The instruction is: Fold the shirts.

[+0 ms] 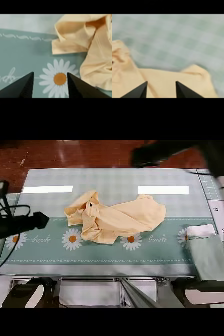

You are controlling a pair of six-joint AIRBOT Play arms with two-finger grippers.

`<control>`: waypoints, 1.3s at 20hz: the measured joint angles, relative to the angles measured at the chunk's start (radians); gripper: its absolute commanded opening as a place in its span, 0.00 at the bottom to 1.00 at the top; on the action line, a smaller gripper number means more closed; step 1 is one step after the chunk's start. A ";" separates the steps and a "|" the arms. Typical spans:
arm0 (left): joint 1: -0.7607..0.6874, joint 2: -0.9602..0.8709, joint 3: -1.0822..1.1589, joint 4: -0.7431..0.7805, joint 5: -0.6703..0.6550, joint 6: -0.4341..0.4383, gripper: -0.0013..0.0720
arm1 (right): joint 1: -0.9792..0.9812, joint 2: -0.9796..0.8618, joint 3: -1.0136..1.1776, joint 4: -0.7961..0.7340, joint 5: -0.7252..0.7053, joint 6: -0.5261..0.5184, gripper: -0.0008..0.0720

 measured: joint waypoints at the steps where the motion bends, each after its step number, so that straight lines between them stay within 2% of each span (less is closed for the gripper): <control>1: -0.001 0.000 -0.040 -0.052 -0.012 0.000 0.71 | -0.077 0.049 -0.063 -0.026 0.026 0.006 0.57; 4: -0.007 -0.009 -0.190 -0.279 0.005 0.055 0.71 | -0.307 0.221 -0.373 -0.037 -0.014 0.013 0.57; 7: -0.011 -0.042 -0.285 -0.430 0.026 0.111 0.71 | -0.520 0.362 -0.735 0.125 -0.124 -0.033 0.57; 11: -0.011 -0.130 -0.328 -0.513 0.062 0.153 0.71 | -0.662 0.438 -1.037 0.332 -0.204 -0.157 0.57; 14: -0.021 -0.213 -0.338 -0.571 0.107 0.188 0.71 | -0.696 0.454 -1.135 0.390 -0.243 -0.201 0.57; 21: -0.153 -0.415 -0.298 -0.801 0.290 0.359 0.71 | -0.713 0.460 -1.190 0.433 -0.287 -0.229 0.57; 22: -0.173 -0.445 -0.277 -0.818 0.298 0.377 0.60 | -0.707 0.450 -1.192 0.440 -0.296 -0.231 0.57; 23: -0.187 -0.473 -0.256 -0.828 0.307 0.389 0.29 | -0.698 0.435 -1.193 0.444 -0.304 -0.232 0.57; 24: -0.197 -0.501 -0.234 -0.834 0.302 0.400 0.12 | -0.684 0.412 -1.194 0.457 -0.314 -0.232 0.57; 25: -0.206 -0.528 -0.209 -0.842 0.294 0.412 0.06 | -0.668 0.386 -1.194 0.469 -0.323 -0.233 0.57; 26: -0.211 -0.551 -0.188 -0.846 0.282 0.423 0.04 | -0.651 0.354 -1.191 0.483 -0.343 -0.233 0.57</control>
